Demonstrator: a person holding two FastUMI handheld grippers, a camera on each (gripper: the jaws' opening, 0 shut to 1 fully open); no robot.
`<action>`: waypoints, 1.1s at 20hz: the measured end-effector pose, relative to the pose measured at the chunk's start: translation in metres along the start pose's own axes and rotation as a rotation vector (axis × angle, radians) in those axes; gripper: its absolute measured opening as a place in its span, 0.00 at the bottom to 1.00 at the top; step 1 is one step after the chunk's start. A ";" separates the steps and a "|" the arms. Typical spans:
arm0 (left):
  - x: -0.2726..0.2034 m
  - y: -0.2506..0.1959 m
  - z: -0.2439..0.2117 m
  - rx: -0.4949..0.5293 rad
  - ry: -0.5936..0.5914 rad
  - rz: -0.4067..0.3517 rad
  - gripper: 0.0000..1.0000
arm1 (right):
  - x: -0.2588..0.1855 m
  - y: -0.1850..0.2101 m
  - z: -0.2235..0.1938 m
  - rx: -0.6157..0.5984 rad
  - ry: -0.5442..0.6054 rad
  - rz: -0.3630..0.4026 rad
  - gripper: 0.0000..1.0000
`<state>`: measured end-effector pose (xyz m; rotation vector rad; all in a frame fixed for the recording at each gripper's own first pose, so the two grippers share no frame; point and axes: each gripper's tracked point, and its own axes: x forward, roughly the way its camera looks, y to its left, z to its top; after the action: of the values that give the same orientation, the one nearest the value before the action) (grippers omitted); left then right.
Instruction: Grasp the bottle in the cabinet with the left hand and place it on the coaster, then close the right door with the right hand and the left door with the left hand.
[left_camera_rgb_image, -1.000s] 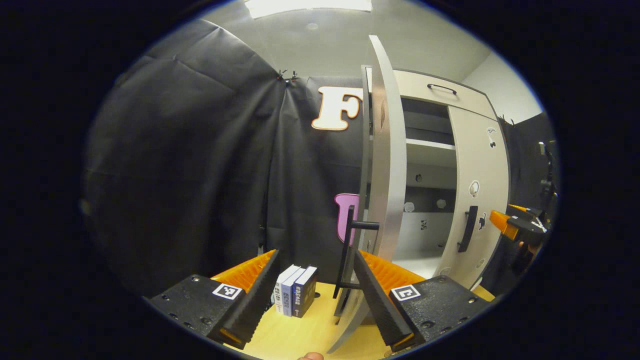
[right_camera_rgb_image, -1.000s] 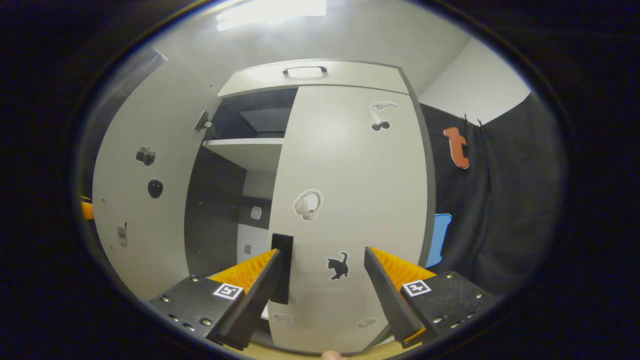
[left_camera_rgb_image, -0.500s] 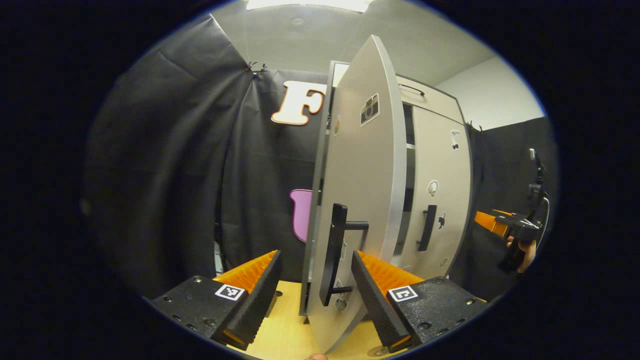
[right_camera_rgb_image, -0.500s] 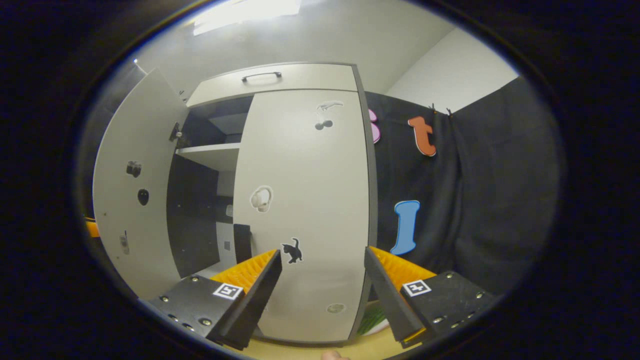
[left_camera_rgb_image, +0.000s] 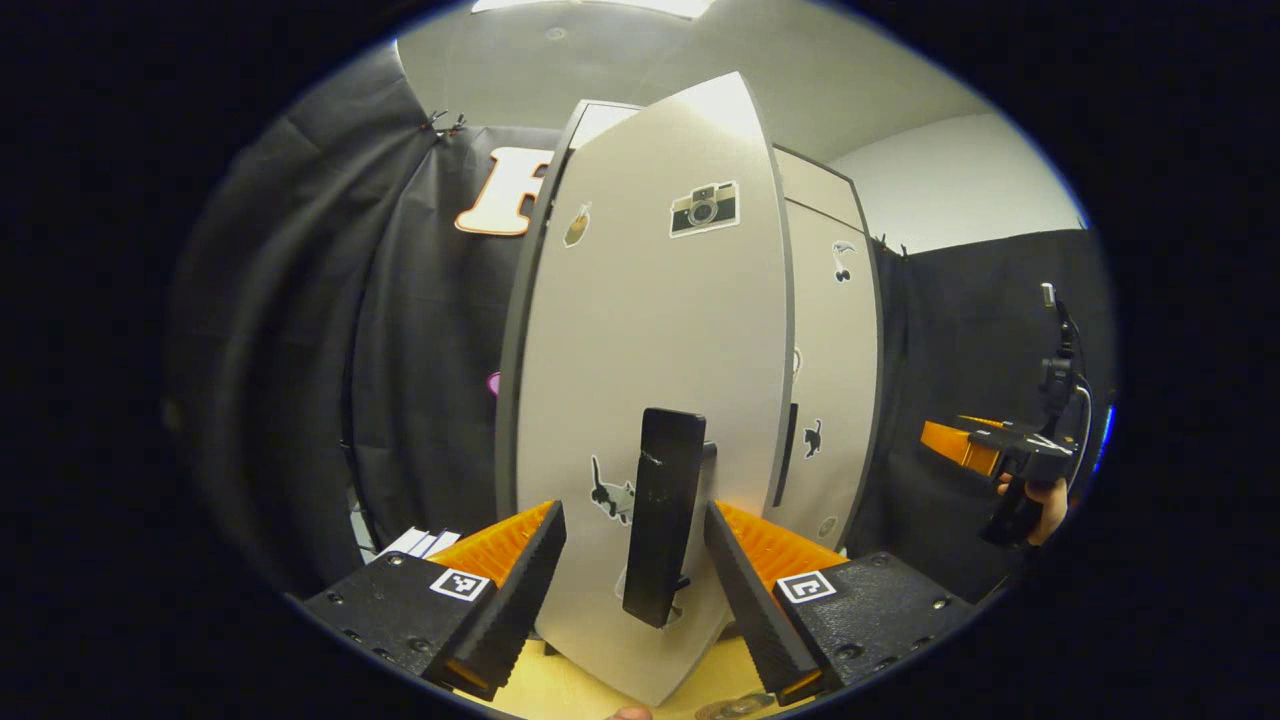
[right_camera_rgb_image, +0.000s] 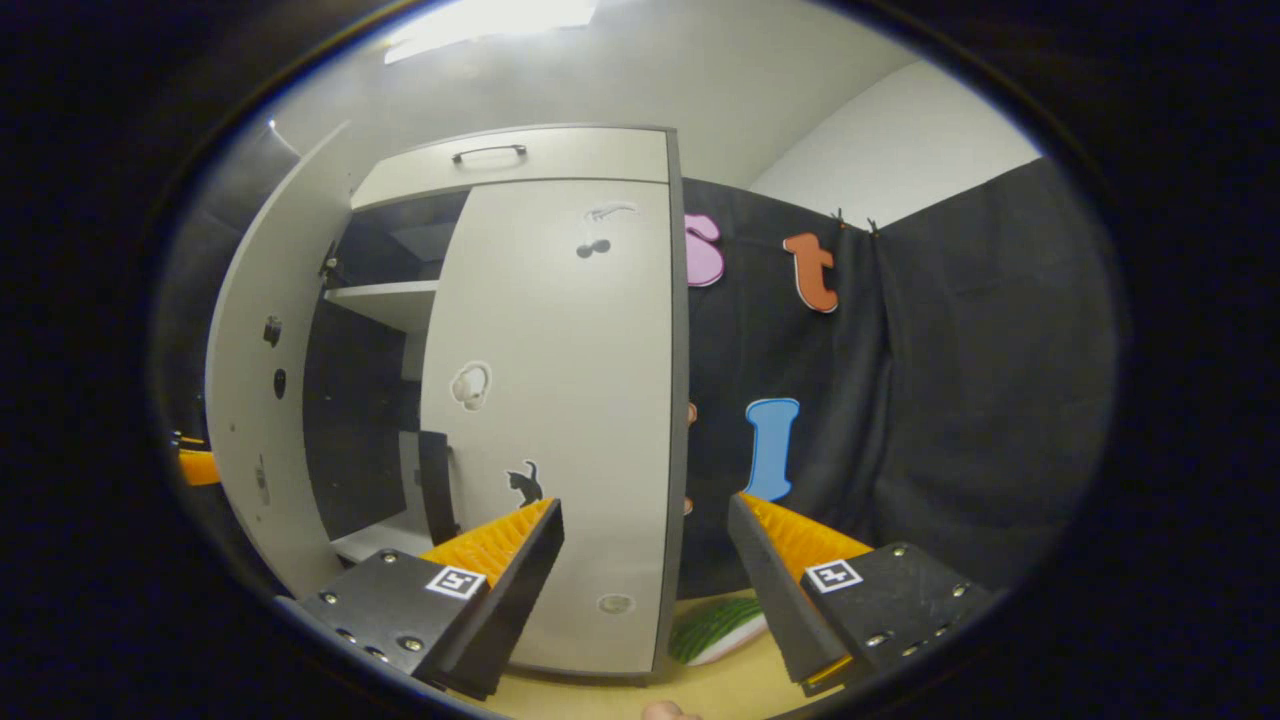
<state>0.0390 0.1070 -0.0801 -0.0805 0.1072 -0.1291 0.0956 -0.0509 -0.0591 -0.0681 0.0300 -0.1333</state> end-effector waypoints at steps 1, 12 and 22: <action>0.007 -0.004 -0.002 -0.003 0.002 -0.007 0.89 | -0.001 -0.004 0.000 0.002 0.001 -0.008 1.00; 0.065 -0.034 -0.014 -0.029 0.017 -0.089 1.00 | -0.011 -0.045 -0.015 0.016 0.040 -0.091 1.00; 0.108 -0.049 -0.022 -0.041 0.033 -0.098 1.00 | -0.013 -0.066 -0.022 0.013 0.051 -0.126 1.00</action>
<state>0.1365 0.0430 -0.1091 -0.1247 0.1385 -0.2263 0.0736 -0.1157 -0.0761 -0.0539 0.0761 -0.2617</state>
